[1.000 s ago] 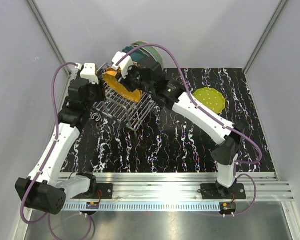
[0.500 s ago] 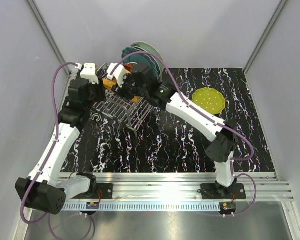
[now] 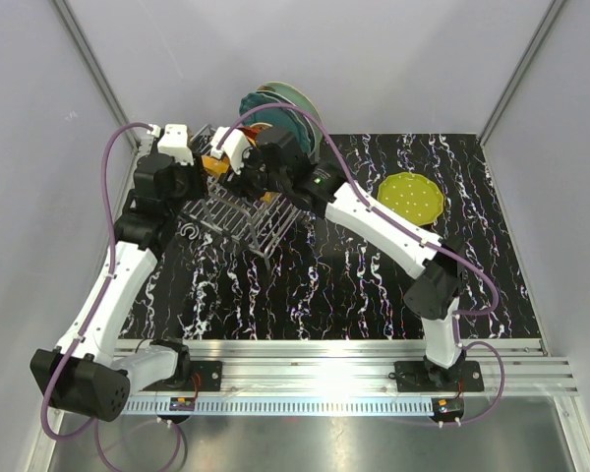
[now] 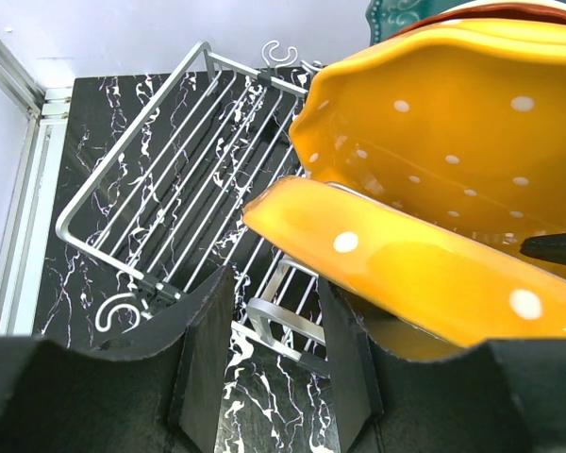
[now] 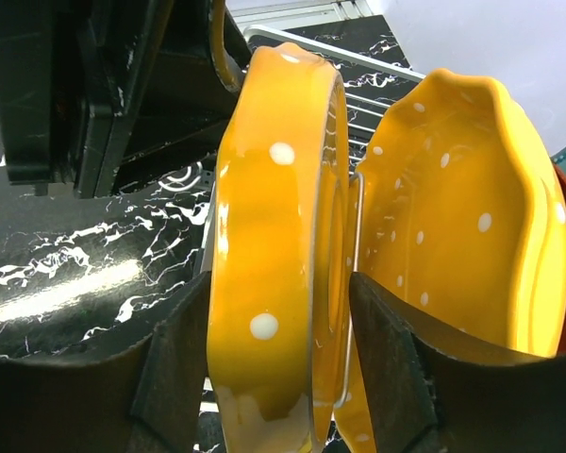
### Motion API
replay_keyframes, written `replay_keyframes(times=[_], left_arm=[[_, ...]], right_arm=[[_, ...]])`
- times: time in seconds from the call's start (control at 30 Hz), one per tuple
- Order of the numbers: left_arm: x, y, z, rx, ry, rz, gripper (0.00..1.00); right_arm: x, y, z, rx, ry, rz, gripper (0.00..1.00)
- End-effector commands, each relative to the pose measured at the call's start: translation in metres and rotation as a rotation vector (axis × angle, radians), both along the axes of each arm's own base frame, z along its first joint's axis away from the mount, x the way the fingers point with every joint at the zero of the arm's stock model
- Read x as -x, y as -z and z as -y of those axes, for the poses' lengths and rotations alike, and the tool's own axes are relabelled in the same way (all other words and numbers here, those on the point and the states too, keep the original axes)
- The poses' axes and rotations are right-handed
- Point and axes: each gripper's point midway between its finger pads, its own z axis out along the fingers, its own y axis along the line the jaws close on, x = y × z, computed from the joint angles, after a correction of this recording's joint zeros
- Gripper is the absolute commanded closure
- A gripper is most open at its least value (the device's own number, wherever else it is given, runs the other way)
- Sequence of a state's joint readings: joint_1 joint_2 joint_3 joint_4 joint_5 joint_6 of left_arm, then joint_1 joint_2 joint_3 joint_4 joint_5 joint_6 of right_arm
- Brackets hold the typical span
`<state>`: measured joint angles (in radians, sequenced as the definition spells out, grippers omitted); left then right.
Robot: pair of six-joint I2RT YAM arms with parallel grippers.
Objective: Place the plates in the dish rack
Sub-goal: Insert the plate into the dish rack
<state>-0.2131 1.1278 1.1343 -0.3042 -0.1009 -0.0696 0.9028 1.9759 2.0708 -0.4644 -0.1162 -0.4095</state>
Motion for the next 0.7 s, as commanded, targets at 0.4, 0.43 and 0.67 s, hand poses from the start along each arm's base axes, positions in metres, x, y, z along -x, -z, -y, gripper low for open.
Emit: replay_keyframes(times=[0.4, 0.43, 0.67], left_arm=[[-0.025, -0.041, 0.029, 0.121, 0.113, 0.077, 0.56], [-0.025, -0.046, 0.029, 0.123, 0.114, 0.086, 0.56], [-0.028, -0.052, 0.033, 0.148, 0.120, 0.084, 0.55]], right_arm=[[0.008, -0.081, 0.028, -0.156, 0.100, 0.084, 0.08], [0.007, -0.082, 0.031, -0.160, 0.112, 0.085, 0.07], [0.020, -0.106, 0.047, -0.211, 0.120, 0.094, 0.05]])
